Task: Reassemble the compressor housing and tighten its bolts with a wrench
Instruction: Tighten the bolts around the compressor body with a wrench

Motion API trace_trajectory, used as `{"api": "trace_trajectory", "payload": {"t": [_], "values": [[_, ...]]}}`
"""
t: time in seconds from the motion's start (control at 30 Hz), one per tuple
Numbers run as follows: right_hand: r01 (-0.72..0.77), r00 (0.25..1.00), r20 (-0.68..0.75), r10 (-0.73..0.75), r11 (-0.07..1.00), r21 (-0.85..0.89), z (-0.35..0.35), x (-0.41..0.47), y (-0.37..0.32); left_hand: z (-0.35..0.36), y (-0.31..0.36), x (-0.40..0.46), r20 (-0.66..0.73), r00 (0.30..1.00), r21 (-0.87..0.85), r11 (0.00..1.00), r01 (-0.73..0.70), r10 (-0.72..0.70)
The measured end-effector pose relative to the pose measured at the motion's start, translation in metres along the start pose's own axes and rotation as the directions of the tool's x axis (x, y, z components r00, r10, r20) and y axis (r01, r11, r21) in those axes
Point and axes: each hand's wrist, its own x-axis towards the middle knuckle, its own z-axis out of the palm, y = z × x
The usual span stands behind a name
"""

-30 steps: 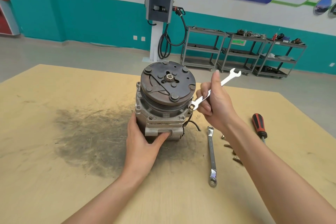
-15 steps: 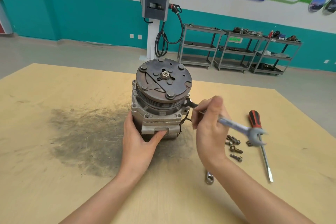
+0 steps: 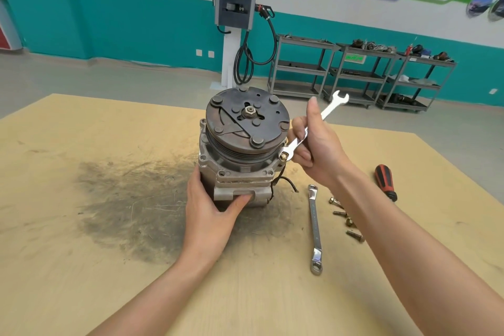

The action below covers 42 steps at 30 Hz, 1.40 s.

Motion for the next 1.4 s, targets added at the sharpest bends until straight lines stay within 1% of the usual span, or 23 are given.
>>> {"api": "trace_trajectory", "payload": {"t": [0.07,0.1,0.13,0.2,0.27,0.3,0.37,0.4,0.47,0.53,0.6,0.67,0.77,0.9,1.03,1.13,1.2,1.3,1.4], "values": [[0.004,1.0,0.016,-0.004,0.999,0.05,0.001,0.0,0.004,0.0,0.001,0.0,0.0,1.0,0.001,1.0,0.001,-0.001],[0.028,1.0,0.005,-0.029,0.995,0.092,0.002,-0.002,0.008,0.0,0.001,0.0,0.0,1.0,0.001,1.0,-0.001,0.001],[0.068,0.997,-0.036,-0.064,0.988,0.135,0.003,-0.005,0.012,0.0,0.002,0.0,-0.001,1.0,0.0,1.0,-0.004,0.004],[0.194,0.968,-0.193,-0.159,0.965,0.178,0.007,-0.014,0.023,0.0,0.001,-0.001,-0.002,1.0,0.0,1.0,-0.005,0.005],[0.339,0.894,-0.347,-0.284,0.935,0.109,0.013,-0.029,0.034,0.0,0.0,0.0,-0.006,1.0,0.005,1.0,-0.001,0.001],[0.398,0.851,-0.391,-0.352,0.916,0.041,0.017,-0.036,0.038,0.0,0.0,0.0,-0.008,1.0,0.009,1.0,0.0,0.0],[0.476,0.786,-0.401,-0.471,0.874,-0.094,0.023,-0.049,0.045,0.001,-0.001,0.0,-0.012,1.0,0.017,1.0,-0.003,0.003],[0.482,0.776,-0.392,-0.495,0.865,-0.139,0.025,-0.053,0.046,0.001,-0.001,0.0,-0.011,1.0,0.019,1.0,-0.003,0.003],[0.443,0.788,-0.396,-0.471,0.881,-0.166,0.026,-0.056,0.043,0.001,-0.001,0.0,-0.01,1.0,0.02,1.0,-0.004,0.004],[0.399,0.804,-0.435,-0.405,0.91,-0.111,0.023,-0.054,0.033,0.001,-0.001,0.001,-0.009,1.0,0.022,1.0,-0.002,0.002],[0.385,0.814,-0.452,-0.364,0.921,-0.049,0.016,-0.046,0.021,0.001,-0.001,0.001,-0.011,1.0,0.023,1.0,0.0,0.0],[0.356,0.853,-0.403,-0.332,0.934,-0.016,0.01,-0.037,0.01,0.001,-0.002,0.001,-0.011,1.0,0.018,1.0,-0.003,0.003],[0.239,0.929,-0.287,-0.235,0.971,-0.023,0.003,-0.023,0.002,0.001,-0.003,0.001,-0.004,1.0,0.001,1.0,-0.003,0.003],[0.132,0.981,-0.138,-0.136,0.991,-0.038,-0.001,-0.008,0.0,0.0,-0.004,0.001,-0.008,1.0,-0.001,1.0,0.0,0.0],[0.07,0.997,-0.021,-0.07,0.997,-0.025,-0.004,0.002,-0.003,0.0,-0.003,0.002,-0.006,1.0,-0.006,1.0,0.002,-0.002],[0.05,0.997,0.053,-0.047,0.998,-0.048,-0.005,0.006,-0.004,0.0,-0.003,0.001,-0.004,1.0,-0.018,1.0,-0.001,0.001],[0.025,0.998,0.066,-0.022,0.999,-0.043,-0.007,0.007,-0.003,0.0,-0.003,0.001,-0.004,1.0,-0.016,1.0,0.001,-0.001],[-0.013,0.998,0.069,0.013,1.0,0.01,-0.007,0.007,-0.001,0.0,-0.003,0.001,-0.002,1.0,-0.017,1.0,-0.003,0.003],[0.012,0.999,0.051,-0.015,0.998,0.055,-0.008,0.002,0.002,0.0,-0.002,0.001,0.005,1.0,-0.021,1.0,0.001,-0.001]]}}
